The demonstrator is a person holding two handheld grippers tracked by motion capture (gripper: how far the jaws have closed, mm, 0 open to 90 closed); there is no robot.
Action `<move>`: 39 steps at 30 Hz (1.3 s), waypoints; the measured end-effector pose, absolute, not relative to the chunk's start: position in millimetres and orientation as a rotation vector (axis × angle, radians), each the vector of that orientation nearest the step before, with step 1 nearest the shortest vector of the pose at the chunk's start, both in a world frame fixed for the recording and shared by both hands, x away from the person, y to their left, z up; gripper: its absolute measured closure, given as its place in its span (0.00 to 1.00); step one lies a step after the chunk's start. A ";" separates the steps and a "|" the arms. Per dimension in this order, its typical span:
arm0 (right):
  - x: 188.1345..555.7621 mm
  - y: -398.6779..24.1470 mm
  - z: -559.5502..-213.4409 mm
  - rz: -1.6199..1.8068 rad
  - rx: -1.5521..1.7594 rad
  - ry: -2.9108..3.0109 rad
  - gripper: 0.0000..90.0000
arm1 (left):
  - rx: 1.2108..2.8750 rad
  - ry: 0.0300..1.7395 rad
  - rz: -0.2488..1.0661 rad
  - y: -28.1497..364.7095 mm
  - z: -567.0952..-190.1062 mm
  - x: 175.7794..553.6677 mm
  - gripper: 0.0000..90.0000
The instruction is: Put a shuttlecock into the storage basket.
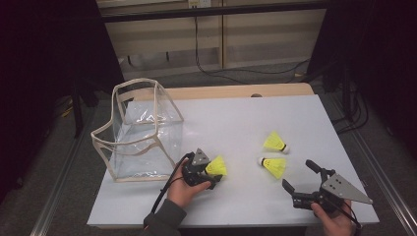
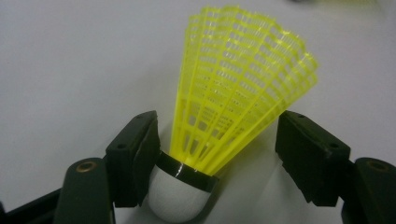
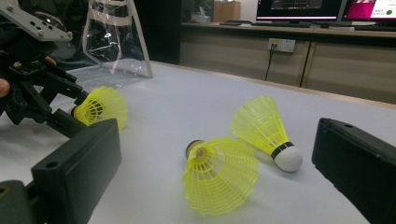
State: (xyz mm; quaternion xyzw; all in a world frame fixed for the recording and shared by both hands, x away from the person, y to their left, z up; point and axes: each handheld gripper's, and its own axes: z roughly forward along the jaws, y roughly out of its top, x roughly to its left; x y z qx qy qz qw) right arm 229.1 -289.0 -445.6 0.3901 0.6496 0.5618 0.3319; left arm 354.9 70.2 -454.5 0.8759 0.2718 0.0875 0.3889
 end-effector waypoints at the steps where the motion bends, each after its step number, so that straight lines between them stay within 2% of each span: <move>1: 229.0 -288.9 -445.6 1.469 1.021 1.697 0.01 | 2.227 0.695 0.220 70.4 -454.3 354.9 0.35; 24: 228.9 -289.2 -444.9 1.469 1.015 1.690 0.01 | 2.245 0.711 0.209 71.1 -451.1 351.9 0.60; 39: 228.6 -289.3 -444.3 1.466 1.010 1.689 0.01 | 2.238 0.740 0.164 70.4 -449.0 351.1 0.66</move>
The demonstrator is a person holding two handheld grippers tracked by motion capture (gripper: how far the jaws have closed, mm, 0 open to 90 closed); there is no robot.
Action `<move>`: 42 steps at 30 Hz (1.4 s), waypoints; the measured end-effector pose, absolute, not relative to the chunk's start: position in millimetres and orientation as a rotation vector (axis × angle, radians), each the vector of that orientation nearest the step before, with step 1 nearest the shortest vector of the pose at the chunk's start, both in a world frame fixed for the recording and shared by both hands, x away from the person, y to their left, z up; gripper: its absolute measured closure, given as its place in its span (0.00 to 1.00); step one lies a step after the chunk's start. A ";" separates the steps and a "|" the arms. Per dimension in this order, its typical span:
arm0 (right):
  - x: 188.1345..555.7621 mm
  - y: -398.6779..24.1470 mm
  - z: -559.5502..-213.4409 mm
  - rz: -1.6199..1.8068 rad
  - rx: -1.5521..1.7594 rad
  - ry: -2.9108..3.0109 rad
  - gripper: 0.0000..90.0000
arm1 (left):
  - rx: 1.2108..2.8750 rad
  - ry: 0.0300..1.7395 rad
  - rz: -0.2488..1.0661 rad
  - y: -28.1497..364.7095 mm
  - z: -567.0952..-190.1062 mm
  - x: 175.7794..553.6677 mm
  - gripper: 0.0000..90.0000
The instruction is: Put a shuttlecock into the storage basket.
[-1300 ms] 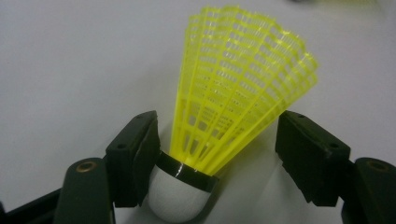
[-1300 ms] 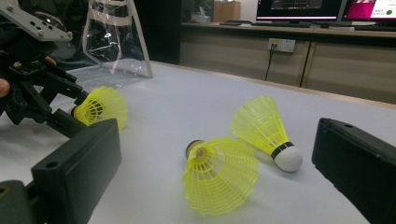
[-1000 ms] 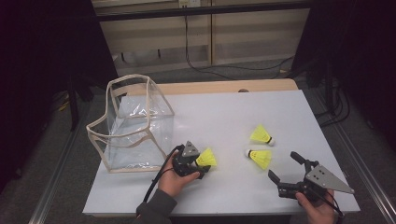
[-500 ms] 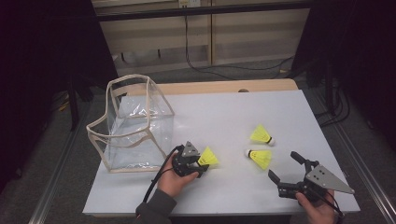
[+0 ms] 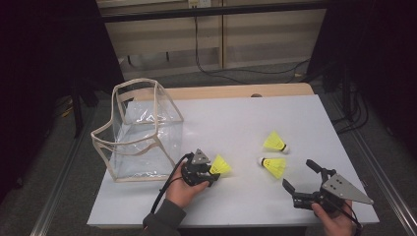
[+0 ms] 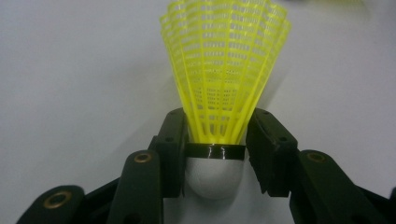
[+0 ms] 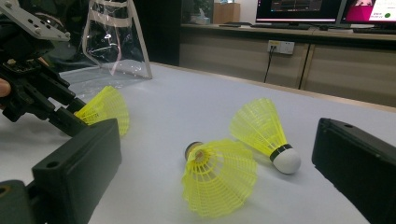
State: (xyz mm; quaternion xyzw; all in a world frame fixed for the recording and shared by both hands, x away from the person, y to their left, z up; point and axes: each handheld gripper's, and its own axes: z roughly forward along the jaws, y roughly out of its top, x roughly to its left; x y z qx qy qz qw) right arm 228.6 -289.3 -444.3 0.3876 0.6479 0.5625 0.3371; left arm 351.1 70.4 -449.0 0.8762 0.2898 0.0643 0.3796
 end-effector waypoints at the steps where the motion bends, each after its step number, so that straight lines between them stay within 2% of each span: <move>1: 228.6 -289.4 -444.2 1.466 1.010 1.688 0.01 | 2.239 0.741 0.163 70.6 -448.7 351.2 0.66; 42: 227.8 -291.0 -443.6 1.473 1.016 1.684 0.02 | 2.208 0.793 -0.011 72.9 -431.8 348.6 0.71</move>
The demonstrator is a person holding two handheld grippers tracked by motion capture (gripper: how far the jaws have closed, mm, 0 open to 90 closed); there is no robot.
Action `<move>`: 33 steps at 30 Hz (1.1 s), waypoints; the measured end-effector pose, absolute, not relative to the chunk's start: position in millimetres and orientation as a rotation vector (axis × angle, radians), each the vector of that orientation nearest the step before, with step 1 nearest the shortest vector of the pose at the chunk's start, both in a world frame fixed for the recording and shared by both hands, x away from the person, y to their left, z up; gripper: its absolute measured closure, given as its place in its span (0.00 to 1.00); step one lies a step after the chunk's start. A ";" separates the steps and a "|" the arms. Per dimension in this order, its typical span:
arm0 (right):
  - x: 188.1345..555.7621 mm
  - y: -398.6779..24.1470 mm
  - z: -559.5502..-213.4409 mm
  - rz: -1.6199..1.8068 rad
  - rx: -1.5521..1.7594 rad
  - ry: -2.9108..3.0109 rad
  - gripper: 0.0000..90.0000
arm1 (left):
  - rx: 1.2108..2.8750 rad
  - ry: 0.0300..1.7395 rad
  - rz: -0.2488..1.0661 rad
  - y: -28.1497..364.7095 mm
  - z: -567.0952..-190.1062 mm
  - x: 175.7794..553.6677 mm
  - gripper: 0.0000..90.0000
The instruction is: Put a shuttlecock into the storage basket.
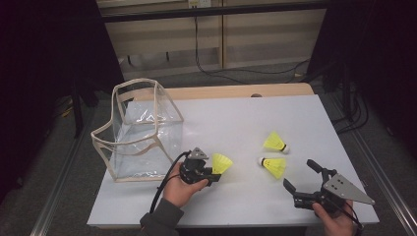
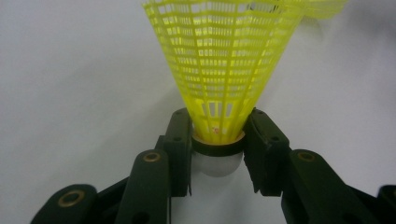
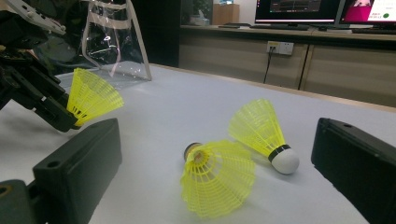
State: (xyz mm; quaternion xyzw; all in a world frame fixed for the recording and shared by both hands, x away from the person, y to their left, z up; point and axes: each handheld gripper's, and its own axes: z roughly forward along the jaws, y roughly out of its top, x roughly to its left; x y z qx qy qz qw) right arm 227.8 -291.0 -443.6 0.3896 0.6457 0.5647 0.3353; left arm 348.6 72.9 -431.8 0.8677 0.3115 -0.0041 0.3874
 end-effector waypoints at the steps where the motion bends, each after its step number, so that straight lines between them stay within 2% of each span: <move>1: 227.8 -291.4 -443.5 1.472 1.015 1.679 0.02 | 2.212 0.792 -0.009 72.9 -431.4 348.4 0.71; 16: 227.7 -292.8 -443.6 1.476 1.025 1.679 0.02 | 2.205 0.812 -0.071 73.4 -413.8 349.9 0.71; 33: 231.0 -294.3 -446.5 1.474 1.049 1.679 0.02 | 2.224 0.791 -0.052 73.4 -394.6 354.5 0.72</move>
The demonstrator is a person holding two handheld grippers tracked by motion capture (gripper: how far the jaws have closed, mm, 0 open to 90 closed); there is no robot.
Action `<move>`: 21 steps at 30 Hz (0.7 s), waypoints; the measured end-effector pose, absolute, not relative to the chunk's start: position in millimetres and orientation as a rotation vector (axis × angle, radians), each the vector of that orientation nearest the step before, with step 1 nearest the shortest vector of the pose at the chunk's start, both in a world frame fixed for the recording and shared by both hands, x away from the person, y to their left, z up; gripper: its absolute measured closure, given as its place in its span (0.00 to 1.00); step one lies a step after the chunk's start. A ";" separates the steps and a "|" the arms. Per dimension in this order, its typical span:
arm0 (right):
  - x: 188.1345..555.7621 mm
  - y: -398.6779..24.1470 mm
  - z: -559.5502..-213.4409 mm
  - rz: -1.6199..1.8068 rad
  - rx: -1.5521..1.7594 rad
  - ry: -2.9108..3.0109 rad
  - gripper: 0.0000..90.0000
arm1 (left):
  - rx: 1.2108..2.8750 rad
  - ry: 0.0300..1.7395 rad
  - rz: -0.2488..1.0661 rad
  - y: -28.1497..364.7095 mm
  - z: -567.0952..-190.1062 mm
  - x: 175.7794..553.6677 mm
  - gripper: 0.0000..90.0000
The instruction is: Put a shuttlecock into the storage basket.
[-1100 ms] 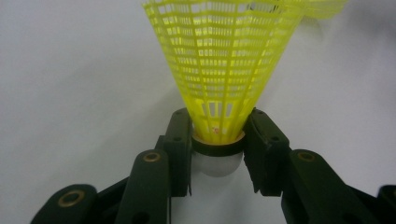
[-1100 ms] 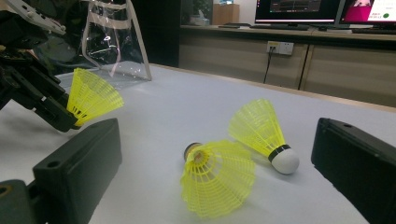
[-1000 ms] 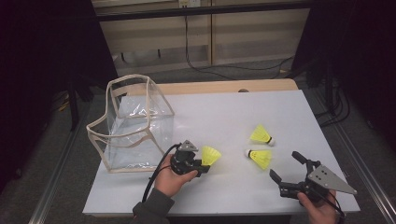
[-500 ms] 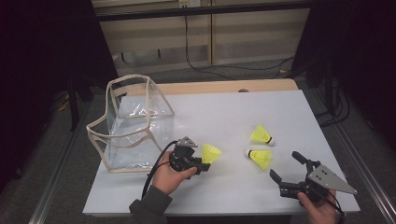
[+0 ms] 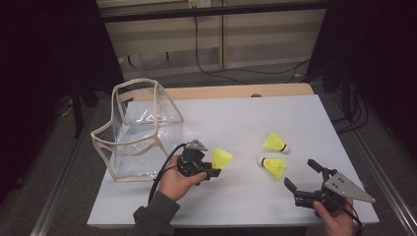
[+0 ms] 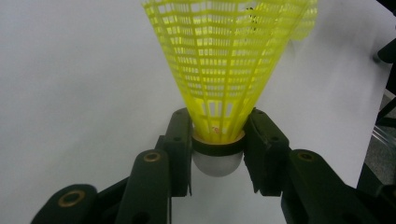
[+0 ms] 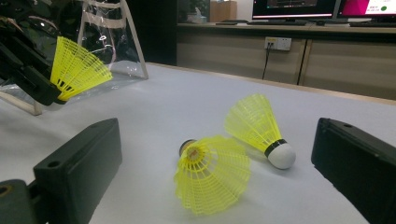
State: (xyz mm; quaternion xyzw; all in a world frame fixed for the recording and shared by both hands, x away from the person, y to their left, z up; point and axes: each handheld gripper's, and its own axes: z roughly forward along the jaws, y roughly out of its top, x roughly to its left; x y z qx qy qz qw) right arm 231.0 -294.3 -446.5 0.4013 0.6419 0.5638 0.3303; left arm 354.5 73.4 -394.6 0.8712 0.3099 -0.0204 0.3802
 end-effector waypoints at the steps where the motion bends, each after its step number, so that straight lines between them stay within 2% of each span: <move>1: 231.3 -294.3 -446.8 1.478 1.049 1.679 0.02 | 2.227 0.789 -0.052 73.5 -393.6 354.9 0.72; 21: 234.5 -296.2 -446.8 1.475 1.077 1.672 0.02 | 2.239 0.785 -0.024 74.6 -378.7 360.9 0.72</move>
